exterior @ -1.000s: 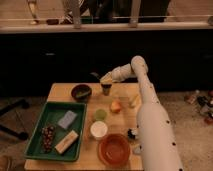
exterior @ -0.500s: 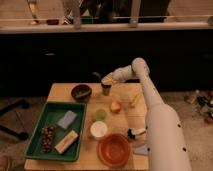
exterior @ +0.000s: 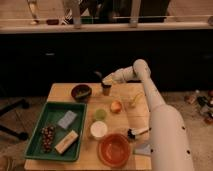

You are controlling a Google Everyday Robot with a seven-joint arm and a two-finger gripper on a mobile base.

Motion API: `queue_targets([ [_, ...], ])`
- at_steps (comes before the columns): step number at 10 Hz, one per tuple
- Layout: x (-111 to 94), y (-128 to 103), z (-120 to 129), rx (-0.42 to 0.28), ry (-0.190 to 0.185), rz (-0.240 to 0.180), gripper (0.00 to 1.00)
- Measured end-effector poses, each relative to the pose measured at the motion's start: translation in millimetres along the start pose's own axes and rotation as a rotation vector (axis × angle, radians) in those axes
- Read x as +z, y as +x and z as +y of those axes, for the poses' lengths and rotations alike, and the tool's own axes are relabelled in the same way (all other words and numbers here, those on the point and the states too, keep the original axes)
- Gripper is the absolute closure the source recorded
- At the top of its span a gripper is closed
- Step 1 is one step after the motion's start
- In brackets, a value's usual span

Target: Place fork in metal cup

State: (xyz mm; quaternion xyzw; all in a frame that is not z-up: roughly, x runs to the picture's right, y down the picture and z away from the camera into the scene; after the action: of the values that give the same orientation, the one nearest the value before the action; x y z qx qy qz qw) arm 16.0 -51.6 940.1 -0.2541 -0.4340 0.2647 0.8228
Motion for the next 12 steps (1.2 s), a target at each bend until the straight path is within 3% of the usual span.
queue_targets([
  [10, -1, 8, -1, 0.043, 0.019, -0.028, 0.95],
  [12, -2, 11, -1, 0.069, 0.021, -0.026, 0.81],
])
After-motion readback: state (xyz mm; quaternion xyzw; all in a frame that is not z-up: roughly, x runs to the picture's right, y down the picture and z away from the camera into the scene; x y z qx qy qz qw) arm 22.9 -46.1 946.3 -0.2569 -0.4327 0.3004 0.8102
